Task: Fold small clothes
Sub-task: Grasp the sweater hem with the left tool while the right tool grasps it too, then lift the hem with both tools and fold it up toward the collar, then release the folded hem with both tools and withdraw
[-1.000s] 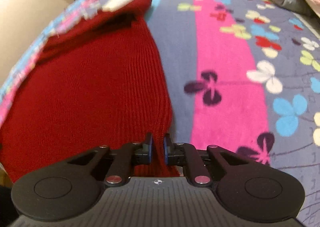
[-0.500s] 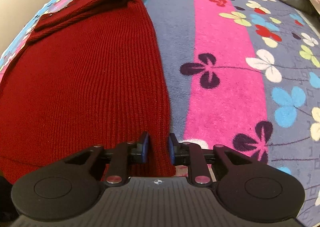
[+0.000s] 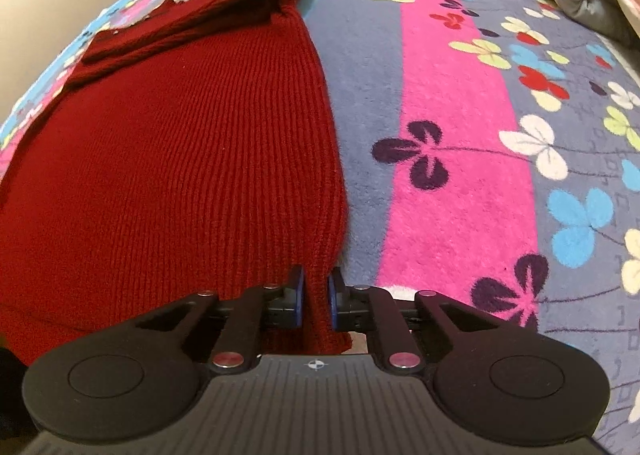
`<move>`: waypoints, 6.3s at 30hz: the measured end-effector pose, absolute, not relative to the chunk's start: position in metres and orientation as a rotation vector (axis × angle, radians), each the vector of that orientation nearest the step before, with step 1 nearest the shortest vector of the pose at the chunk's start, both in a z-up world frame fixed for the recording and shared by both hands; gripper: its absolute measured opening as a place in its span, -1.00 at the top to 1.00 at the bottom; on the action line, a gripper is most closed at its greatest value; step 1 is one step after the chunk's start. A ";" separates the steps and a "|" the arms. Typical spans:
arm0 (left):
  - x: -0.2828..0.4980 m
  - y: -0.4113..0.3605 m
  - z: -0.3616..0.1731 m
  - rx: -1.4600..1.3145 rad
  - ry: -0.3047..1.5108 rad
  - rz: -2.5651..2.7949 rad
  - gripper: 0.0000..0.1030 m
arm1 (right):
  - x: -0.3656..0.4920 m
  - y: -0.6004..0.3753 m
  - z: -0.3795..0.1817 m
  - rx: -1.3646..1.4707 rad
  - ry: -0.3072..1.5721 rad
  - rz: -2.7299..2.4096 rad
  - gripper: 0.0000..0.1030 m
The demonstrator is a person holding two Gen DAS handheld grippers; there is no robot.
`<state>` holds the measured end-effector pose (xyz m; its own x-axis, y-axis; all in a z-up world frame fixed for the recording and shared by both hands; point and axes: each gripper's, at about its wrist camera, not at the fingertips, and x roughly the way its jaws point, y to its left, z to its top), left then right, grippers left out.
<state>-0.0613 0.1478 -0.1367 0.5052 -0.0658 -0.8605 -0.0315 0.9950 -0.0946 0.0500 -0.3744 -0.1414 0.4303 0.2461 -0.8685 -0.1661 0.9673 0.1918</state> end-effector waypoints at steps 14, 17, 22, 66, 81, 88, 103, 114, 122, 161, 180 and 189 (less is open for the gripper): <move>-0.066 0.139 -0.134 -0.052 1.008 -0.036 0.78 | 0.043 -0.359 -0.134 -0.022 1.051 0.293 0.78; -0.065 0.139 -0.134 -0.057 1.016 -0.055 0.74 | 0.041 -0.357 -0.136 -0.054 1.054 0.307 0.68; -0.063 0.130 -0.143 0.002 1.050 -0.040 0.57 | 0.046 -0.356 -0.141 -0.054 1.084 0.279 0.54; -0.142 0.194 0.006 -0.249 0.632 -0.152 0.83 | -0.054 -0.446 -0.007 0.407 0.693 0.400 0.85; 0.076 0.251 -0.067 -0.492 0.748 0.029 0.35 | 0.162 -0.424 -0.103 0.441 0.836 0.134 0.67; 0.105 0.238 -0.107 -0.429 0.928 -0.027 -0.18 | 0.165 -0.409 -0.132 0.491 0.960 0.296 0.01; 0.093 0.197 -0.049 -0.213 0.641 0.001 0.73 | 0.141 -0.390 -0.061 0.401 0.609 0.330 0.81; 0.150 0.187 -0.093 -0.146 0.790 0.145 0.72 | 0.213 -0.366 -0.111 0.281 0.747 0.152 0.80; 0.135 0.192 -0.078 -0.207 0.672 0.107 0.72 | 0.215 -0.355 -0.097 0.202 0.604 0.142 0.81; -0.003 0.220 -0.086 -0.363 0.958 -0.018 0.74 | 0.091 -0.413 -0.100 0.302 0.999 0.139 0.88; 0.008 0.177 -0.099 -0.128 0.992 -0.121 0.56 | 0.100 -0.363 -0.124 0.075 1.057 0.216 0.75; 0.003 0.199 -0.084 -0.170 0.889 0.048 -0.04 | 0.086 -0.356 -0.098 0.142 0.867 0.169 0.33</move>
